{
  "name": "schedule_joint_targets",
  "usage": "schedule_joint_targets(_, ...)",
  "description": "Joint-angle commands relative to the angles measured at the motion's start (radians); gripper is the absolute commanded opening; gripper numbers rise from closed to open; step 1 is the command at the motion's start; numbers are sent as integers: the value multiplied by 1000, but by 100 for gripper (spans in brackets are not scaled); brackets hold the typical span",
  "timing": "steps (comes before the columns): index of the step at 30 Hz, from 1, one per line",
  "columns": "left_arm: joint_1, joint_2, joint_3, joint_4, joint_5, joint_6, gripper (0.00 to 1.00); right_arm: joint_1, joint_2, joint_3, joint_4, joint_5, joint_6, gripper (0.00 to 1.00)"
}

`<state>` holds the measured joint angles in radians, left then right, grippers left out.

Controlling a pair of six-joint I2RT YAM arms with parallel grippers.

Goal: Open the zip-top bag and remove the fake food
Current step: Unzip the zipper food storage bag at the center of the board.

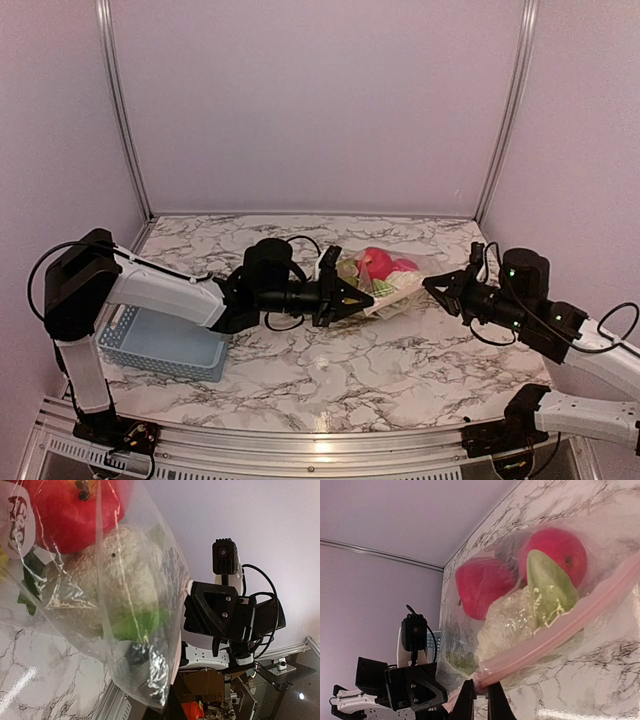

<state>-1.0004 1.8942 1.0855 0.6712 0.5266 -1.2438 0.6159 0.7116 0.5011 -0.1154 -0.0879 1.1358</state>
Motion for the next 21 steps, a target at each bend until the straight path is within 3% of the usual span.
schedule_joint_targets(1, 22, -66, -47, -77, -4, 26, 0, -78, 34, 112, -60, 127, -107, 0)
schedule_joint_targets(21, 32, -153, -63, -98, -27, 22, 0, -365, 240, 420, -83, -36, -320, 0)
